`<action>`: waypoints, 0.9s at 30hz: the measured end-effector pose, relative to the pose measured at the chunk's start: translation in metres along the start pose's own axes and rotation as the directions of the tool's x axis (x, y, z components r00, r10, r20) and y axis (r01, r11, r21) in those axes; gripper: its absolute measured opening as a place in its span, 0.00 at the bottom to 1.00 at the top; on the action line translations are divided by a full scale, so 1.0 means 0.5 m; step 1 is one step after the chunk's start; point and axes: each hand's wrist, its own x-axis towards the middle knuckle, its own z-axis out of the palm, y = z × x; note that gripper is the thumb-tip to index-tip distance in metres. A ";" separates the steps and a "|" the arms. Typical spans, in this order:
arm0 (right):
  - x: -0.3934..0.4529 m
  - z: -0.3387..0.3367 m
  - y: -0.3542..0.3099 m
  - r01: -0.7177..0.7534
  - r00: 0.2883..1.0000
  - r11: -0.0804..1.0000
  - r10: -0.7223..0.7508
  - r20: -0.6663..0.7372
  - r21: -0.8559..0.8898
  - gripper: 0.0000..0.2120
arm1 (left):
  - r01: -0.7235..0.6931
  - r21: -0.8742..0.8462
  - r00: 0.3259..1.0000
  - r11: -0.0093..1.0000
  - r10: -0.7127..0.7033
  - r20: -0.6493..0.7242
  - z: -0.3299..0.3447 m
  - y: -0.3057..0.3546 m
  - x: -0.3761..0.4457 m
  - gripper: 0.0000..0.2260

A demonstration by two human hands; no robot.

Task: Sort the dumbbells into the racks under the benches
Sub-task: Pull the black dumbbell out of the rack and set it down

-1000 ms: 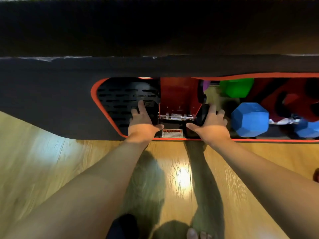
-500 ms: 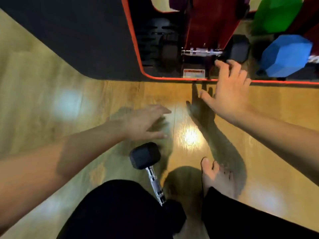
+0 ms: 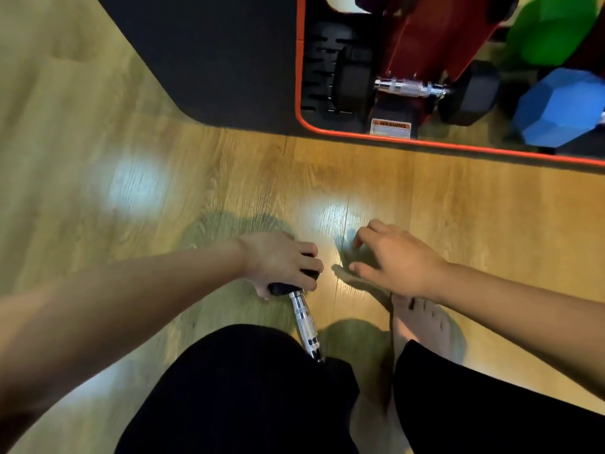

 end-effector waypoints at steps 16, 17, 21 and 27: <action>-0.090 0.169 -0.108 0.688 0.719 0.708 -0.636 0.282 -0.158 0.37 | 0.047 -0.058 0.999 0.997 -0.048 -0.007 0.017 -0.002 -0.005 0.33; -0.088 0.168 -0.111 0.729 0.680 0.659 -0.670 0.297 -0.182 0.38 | 0.060 -0.065 0.998 0.996 -0.060 -0.002 0.018 -0.004 -0.008 0.33; -0.110 0.212 -0.136 0.817 0.576 0.545 -0.770 0.275 -0.186 0.13 | 0.168 -0.109 0.986 0.980 -0.169 -0.005 0.023 -0.028 -0.041 0.35; -0.010 0.134 -0.111 0.809 0.565 0.417 -0.746 0.353 -0.413 0.07 | 0.383 -0.220 0.918 0.897 -0.397 -0.019 0.031 -0.086 -0.100 0.34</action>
